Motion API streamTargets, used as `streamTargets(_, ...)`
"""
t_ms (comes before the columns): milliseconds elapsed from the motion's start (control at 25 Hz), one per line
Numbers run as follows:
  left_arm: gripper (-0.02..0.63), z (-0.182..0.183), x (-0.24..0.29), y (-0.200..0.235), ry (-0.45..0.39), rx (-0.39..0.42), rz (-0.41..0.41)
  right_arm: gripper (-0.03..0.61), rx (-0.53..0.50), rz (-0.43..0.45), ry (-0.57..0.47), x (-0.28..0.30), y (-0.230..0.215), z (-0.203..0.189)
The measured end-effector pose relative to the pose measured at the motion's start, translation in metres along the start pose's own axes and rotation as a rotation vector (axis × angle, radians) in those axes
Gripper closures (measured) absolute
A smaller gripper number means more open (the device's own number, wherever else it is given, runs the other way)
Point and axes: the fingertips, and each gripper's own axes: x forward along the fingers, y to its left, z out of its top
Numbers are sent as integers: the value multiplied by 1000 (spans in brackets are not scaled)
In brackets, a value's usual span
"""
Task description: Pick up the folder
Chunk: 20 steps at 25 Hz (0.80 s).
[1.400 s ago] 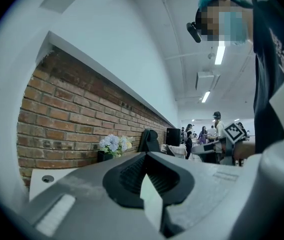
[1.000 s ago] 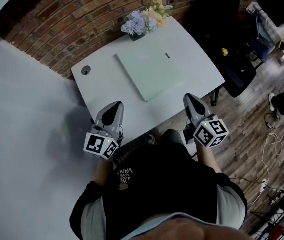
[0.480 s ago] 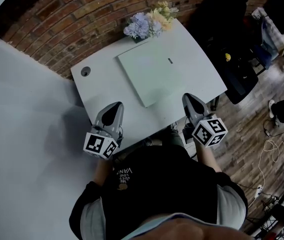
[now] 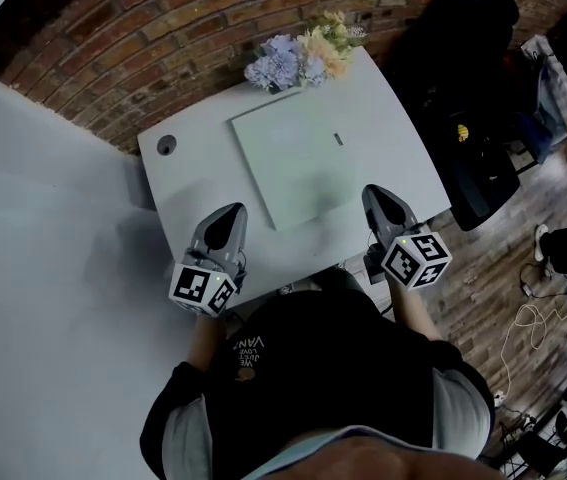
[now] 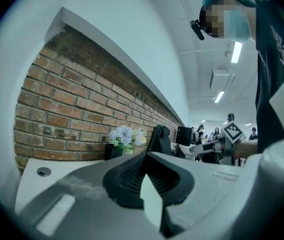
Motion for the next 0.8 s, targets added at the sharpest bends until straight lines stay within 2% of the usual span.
streamTargets(560,614,-17,44,5,8,-20,118,578,18,117,86,47,-48,9)
streamTargets(800,614,-31,51,15,30,-36,206,577,21,161,137,68,-61,4)
